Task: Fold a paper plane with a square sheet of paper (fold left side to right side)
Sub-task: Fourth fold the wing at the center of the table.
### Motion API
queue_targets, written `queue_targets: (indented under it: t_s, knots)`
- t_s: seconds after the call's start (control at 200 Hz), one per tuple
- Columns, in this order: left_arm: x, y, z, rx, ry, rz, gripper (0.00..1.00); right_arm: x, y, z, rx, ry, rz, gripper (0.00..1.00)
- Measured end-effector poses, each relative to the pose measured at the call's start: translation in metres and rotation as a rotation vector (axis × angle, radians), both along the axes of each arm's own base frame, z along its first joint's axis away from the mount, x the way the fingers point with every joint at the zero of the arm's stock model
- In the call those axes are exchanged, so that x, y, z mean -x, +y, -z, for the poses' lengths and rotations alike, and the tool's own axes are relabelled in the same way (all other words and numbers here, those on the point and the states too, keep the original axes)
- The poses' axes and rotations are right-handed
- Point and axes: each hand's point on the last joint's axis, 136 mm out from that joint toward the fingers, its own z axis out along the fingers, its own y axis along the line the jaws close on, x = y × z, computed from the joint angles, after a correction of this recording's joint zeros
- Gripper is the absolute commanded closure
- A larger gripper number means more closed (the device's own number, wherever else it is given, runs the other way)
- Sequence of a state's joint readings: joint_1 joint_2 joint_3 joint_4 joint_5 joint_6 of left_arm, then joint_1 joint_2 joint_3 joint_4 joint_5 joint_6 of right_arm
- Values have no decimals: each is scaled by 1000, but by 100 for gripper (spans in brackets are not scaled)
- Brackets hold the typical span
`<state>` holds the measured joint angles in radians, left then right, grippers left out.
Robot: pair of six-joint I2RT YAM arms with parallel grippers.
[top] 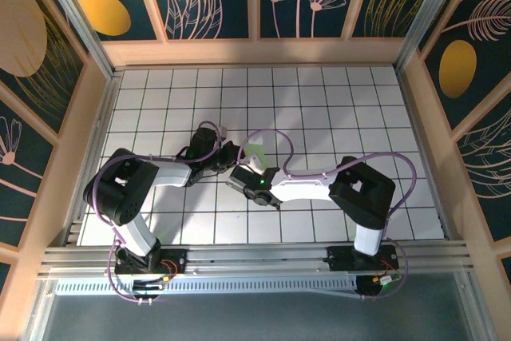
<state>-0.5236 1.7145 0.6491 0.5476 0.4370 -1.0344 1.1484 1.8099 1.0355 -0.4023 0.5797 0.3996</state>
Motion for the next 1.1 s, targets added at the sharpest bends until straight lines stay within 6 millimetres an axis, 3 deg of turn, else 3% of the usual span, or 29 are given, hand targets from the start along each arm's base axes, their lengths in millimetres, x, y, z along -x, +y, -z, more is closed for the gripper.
queue_targets:
  t_s: [0.28,0.395,0.766,0.931,1.101]
  knots:
    - [-2,6,-9,-8,-21,-35,55,2,0,3,6,5,0,99]
    - [-3,16,-26,-1,-63,-62,49,2,-1,5,15,8,0,100]
    - [2,85,-47,-49,-113,-198,41,7,-1,15,-25,72,-24,100]
    - [14,89,-44,-71,-109,-182,41,11,0,13,-186,191,-44,100]
    - [30,91,-27,-88,-71,-149,43,14,6,6,-379,316,-69,100]
